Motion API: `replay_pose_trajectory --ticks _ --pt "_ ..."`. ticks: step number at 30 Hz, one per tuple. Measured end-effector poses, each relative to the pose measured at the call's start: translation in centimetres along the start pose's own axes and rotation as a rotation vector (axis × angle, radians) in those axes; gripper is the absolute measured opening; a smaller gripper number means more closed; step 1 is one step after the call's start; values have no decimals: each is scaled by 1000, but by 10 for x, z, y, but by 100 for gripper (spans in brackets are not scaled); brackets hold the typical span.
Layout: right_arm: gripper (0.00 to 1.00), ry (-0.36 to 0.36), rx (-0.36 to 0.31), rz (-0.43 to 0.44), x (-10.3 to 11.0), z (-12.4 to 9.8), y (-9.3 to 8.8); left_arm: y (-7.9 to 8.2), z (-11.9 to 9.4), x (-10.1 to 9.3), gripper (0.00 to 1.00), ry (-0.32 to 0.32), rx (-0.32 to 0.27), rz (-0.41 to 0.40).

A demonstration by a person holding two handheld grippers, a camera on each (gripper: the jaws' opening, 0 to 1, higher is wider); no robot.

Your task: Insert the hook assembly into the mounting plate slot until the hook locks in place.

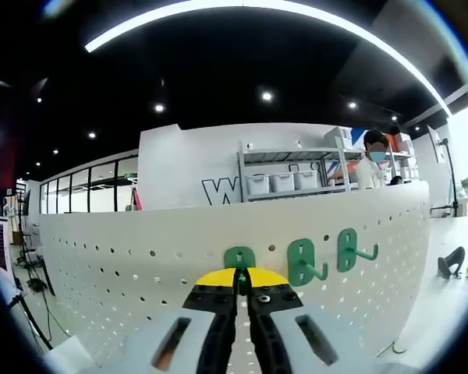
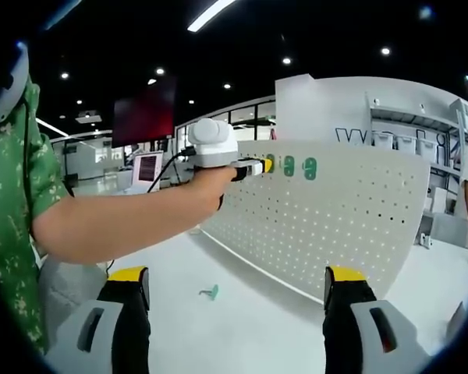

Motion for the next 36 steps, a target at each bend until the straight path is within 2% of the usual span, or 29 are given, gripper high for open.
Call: replay_pose_trajectory --ticks 4,36 --pt "95 -1 1 -1 0 0 0 -3 0 1 13 3 13 -19" --pt "95 4 0 -13 6 0 3 -4 -8 -2 29 -26 12 -46"
Point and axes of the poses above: the point that each gripper's makers call its tool centre point, and the gripper's own axes: z roughly forward along the fingers, x roughly to its left, y roughly out of its top, the point moved 6 cm from there along -z, roughly backward along the fingers, and after that the axes turned 1 degree about z, right-handed, at the moved point
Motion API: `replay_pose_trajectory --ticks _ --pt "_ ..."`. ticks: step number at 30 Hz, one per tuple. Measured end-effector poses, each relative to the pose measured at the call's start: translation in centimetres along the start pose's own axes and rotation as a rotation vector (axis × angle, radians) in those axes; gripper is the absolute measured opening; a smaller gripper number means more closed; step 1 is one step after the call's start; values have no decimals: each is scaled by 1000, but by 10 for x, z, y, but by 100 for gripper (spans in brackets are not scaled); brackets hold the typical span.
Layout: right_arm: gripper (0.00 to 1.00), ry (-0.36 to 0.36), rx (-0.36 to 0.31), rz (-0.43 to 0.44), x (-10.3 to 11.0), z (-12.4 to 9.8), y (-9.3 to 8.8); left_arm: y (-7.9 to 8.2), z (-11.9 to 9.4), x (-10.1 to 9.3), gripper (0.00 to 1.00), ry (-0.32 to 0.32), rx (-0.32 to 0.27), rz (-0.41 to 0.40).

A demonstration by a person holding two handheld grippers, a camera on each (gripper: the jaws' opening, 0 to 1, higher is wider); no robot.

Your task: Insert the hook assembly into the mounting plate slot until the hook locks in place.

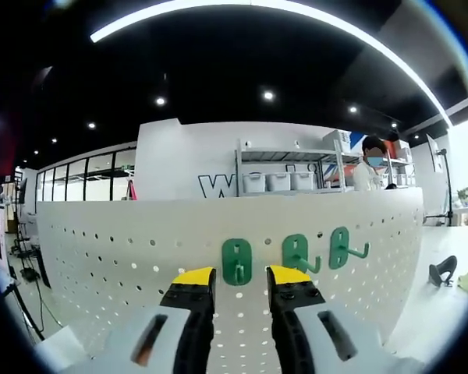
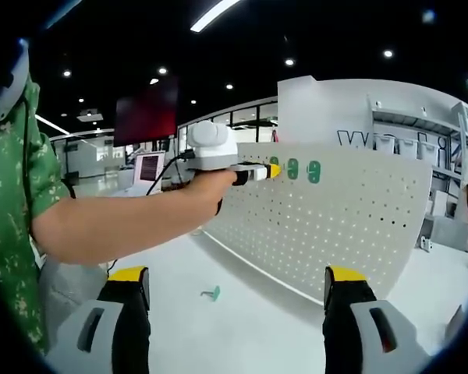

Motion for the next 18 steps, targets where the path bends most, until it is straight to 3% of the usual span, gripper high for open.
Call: replay_pose_trajectory --ticks 18 --pt "95 11 -10 -4 4 3 2 -19 -16 -3 40 -58 58 -11"
Point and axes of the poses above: the point that each gripper's makers call its tool centre point, and the gripper's own axes: z roughly forward along the fingers, x roughly to its left, y roughly out of its top, the point moved 6 cm from there along -z, roughly backward along the fingers, and after that the axes turned 1 degree about z, right-handed, at the moved point
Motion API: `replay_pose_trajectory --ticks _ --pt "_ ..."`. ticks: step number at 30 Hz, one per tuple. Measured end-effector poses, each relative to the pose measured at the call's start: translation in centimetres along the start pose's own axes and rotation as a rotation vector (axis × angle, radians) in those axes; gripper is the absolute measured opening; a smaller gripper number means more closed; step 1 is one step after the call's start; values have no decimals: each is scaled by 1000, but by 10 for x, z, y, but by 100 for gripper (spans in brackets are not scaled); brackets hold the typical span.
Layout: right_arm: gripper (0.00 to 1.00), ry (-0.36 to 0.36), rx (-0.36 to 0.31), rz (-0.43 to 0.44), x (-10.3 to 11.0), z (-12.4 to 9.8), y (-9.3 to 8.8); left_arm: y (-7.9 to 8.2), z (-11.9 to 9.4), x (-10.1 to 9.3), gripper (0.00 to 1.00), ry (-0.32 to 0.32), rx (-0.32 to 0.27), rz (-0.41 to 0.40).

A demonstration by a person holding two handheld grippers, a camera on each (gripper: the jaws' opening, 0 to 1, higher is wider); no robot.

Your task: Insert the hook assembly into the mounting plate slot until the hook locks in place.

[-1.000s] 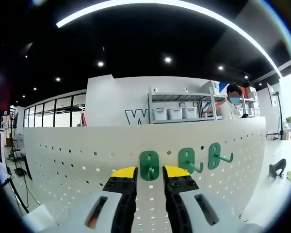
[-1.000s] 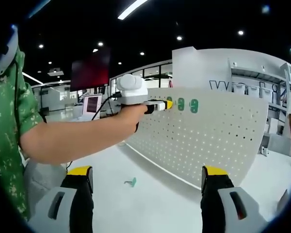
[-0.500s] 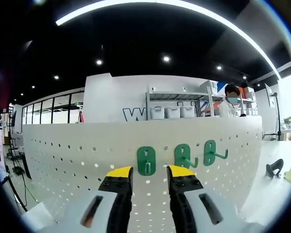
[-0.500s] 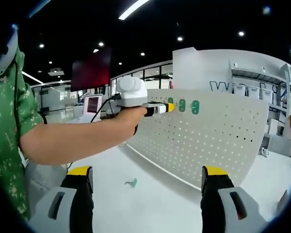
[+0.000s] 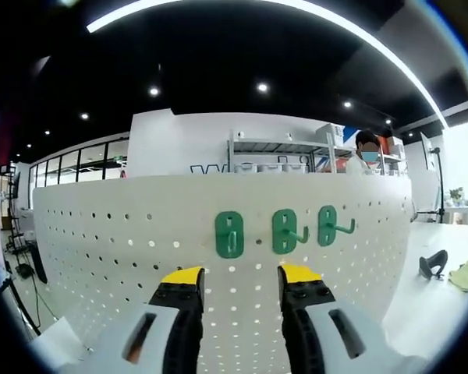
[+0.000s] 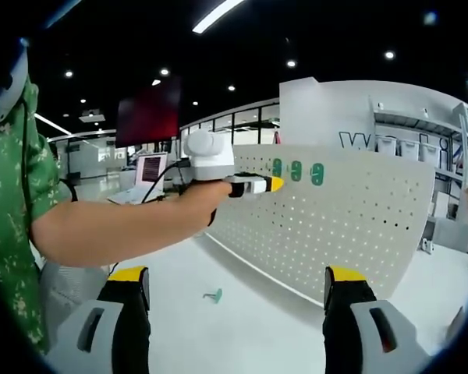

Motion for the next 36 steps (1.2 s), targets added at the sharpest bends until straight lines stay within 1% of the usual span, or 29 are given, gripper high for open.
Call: replay_pose_trajectory --ticks 6,10,19,21,26,36 --pt "95 2 -4 -1 2 0 0 -11 -8 -3 42 -35 28 10" --pt "95 4 -10 -3 3 0 2 -16 -15 -1 44 -55 48 -10" --pt "95 10 -21 -8 9 0 6 -22 -36 -1 46 -91 64 0" --pt "95 13 -21 -9 10 0 6 -24 -36 -1 46 -101 68 -5" --pt "95 20 -21 -14 15 1 8 -27 -48 0 46 -117 75 -10" --pt "95 34 -27 -23 28 2 14 -25 -72 2 48 -156 74 -25"
Point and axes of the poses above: the point that each gripper's makers call its tool centre point, and the gripper's own axes: z roughly forward along the fingers, x roughly to its left, y roughly out of its top, the point moved 6 cm from there along -z, roughly backward along the fingers, and after that the axes turned 1 degree about z, right-handed, at the moved point
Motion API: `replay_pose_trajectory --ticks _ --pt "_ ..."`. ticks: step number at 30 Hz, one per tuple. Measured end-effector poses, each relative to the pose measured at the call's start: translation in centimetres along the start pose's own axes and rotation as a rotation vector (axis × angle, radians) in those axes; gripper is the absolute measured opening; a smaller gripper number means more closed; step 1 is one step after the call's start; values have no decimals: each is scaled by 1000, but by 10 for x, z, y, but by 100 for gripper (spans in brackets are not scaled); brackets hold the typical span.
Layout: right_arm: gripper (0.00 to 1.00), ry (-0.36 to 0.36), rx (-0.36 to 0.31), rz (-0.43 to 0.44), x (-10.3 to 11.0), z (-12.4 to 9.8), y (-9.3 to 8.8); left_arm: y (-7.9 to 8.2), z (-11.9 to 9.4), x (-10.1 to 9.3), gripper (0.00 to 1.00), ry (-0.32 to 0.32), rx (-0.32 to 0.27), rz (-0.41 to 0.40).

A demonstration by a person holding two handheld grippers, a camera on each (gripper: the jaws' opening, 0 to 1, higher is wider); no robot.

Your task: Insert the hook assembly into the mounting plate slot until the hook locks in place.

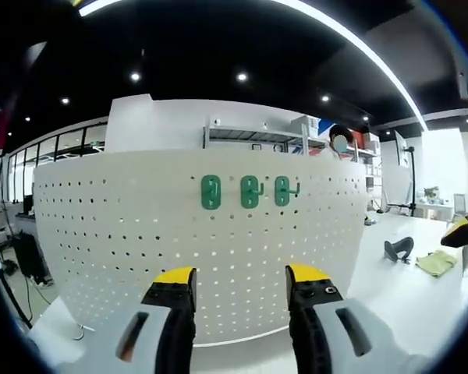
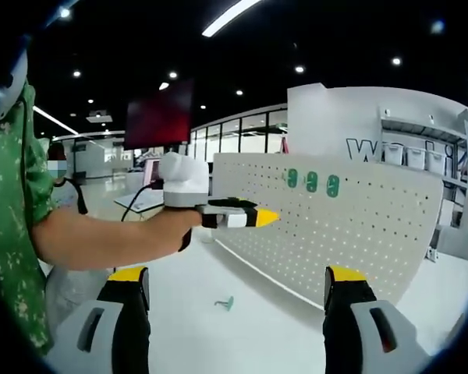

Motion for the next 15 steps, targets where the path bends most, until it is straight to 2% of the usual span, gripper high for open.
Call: replay_pose_trajectory --ticks 7,15 --pt "95 5 -2 -3 9 1 2 -2 -19 3 49 -22 6 0" --pt "95 8 7 17 16 4 -4 -17 -38 4 49 -38 41 15"
Point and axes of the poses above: the point that each gripper's makers call its tool centre point, and the gripper's own axes: z roughly forward along the fingers, x roughly to its left, y roughly out of its top, the point moved 6 cm from there along -z, roughly backward along the fingers, and after that the axes turned 1 degree about z, right-handed, at the moved point
